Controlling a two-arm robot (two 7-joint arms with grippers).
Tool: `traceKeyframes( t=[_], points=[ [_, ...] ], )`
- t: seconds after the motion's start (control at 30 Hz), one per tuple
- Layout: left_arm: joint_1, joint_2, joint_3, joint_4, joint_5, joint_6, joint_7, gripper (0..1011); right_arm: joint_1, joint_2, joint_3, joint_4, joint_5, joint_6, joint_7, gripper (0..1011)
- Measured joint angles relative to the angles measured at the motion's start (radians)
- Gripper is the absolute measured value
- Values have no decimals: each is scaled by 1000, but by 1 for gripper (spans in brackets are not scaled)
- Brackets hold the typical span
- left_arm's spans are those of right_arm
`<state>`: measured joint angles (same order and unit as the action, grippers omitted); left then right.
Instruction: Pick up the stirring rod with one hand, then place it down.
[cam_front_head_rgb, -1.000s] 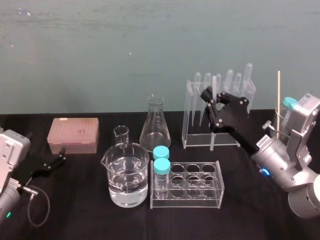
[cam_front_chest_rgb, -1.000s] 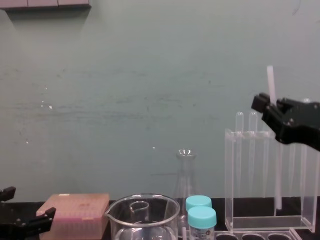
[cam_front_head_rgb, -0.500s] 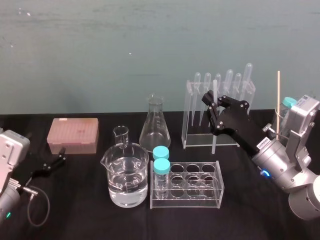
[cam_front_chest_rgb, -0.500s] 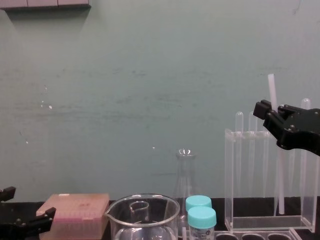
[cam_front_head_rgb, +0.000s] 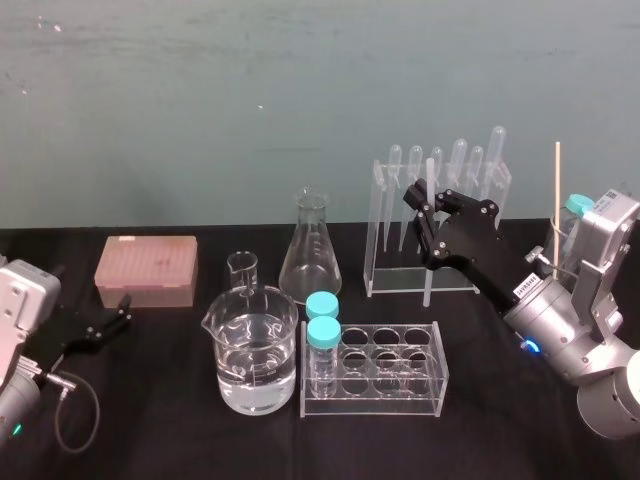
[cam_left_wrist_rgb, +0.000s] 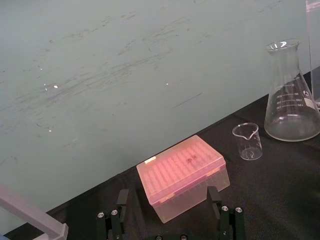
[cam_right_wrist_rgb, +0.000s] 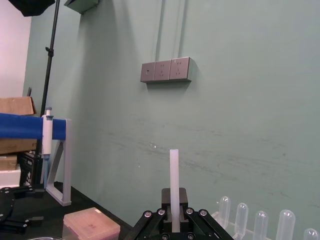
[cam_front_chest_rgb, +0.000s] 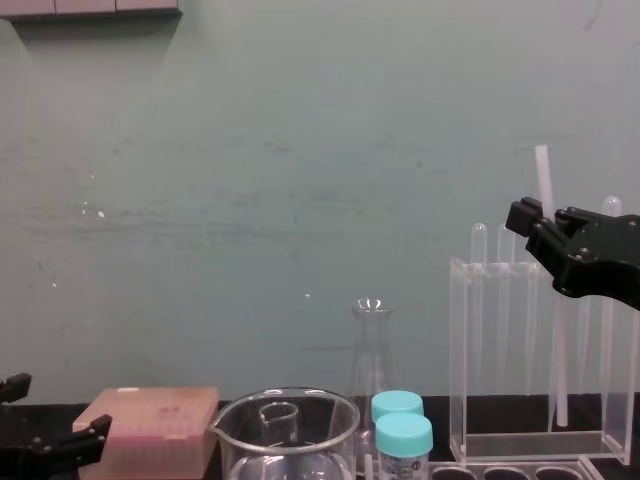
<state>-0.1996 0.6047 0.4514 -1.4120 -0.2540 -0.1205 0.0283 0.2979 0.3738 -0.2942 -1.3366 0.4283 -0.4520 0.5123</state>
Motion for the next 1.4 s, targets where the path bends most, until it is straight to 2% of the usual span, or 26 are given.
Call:
traceKeyframes(
  t=[1.4],
  points=[
    [0,0,0,0,0,0,0,1000,0,0,0,-1,0,-1,0,67]
  ],
)
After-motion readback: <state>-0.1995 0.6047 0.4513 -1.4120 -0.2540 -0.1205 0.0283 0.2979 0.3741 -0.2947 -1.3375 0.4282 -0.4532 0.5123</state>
